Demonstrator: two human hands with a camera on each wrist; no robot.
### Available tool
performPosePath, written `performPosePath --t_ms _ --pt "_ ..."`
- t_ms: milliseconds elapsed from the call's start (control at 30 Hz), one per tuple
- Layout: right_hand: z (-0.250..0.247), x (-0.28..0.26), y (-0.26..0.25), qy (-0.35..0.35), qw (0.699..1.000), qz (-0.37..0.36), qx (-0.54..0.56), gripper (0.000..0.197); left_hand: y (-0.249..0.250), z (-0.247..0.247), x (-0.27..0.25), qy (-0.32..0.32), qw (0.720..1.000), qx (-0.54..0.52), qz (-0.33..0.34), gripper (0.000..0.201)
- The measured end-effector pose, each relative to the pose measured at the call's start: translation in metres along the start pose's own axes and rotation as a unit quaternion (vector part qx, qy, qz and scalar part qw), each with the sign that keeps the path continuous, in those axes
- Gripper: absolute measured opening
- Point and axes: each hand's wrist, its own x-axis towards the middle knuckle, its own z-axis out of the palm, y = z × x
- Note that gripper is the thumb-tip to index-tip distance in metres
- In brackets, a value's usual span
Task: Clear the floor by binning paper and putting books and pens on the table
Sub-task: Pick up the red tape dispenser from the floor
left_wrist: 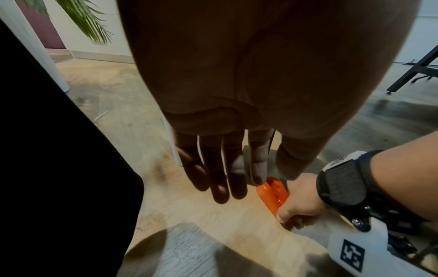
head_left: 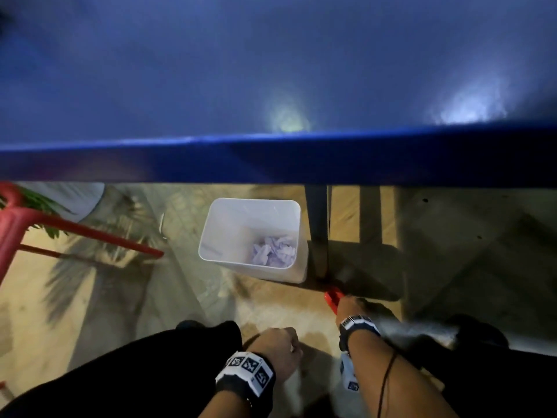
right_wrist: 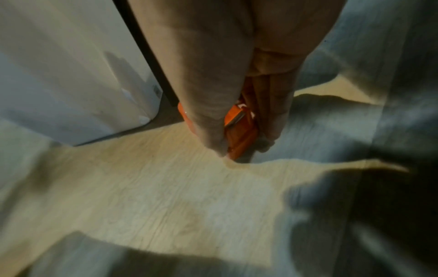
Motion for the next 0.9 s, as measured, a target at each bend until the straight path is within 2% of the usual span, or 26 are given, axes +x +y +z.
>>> performPosePath --t_ms 67,133,200,267,333,433,500,633,767,900 --pt "-0.008 -0.012 0.001 -0.046 0.998 0.015 0.037 0.053 -0.003 0.0 0.001 -0.002 1.0 0.008 -0.003 0.028" --pt "-0.006 -0.023 0.008 -0.1 0.985 0.051 0.13 0.058 -0.005 0.003 0.001 0.014 1.0 0.011 -0.011 0.028" --pt "0.003 -0.029 0.018 -0.171 0.951 0.063 0.251 0.061 -0.006 0.003 0.004 0.03 0.999 0.008 -0.013 0.029" --pt "0.028 -0.018 0.035 -0.203 0.918 0.085 0.33 0.073 -0.007 0.003 0.006 0.038 0.999 -0.004 -0.022 0.029" --pt "0.043 -0.019 0.044 -0.231 0.897 0.078 0.369 0.067 -0.012 0.001 0.014 0.051 0.998 -0.034 -0.028 0.035" --pt "0.01 -0.068 0.022 -0.24 0.908 0.02 0.344 0.047 -0.016 -0.005 0.02 0.102 0.988 -0.111 -0.026 0.047" --pt "-0.019 -0.1 0.005 -0.248 0.913 -0.024 0.323 0.042 -0.015 -0.017 0.013 0.131 0.976 -0.172 -0.007 0.055" --pt "-0.081 -0.152 -0.017 -0.259 0.919 -0.12 0.272 0.023 -0.009 -0.039 -0.007 0.127 0.967 -0.217 0.031 0.062" --pt "-0.141 -0.202 -0.026 -0.253 0.926 -0.163 0.229 0.026 0.002 -0.07 -0.047 0.104 0.948 -0.294 0.071 0.053" --pt "-0.192 -0.256 -0.03 -0.243 0.924 -0.204 0.211 0.035 0.014 -0.102 -0.113 0.135 0.949 -0.263 0.113 0.068"
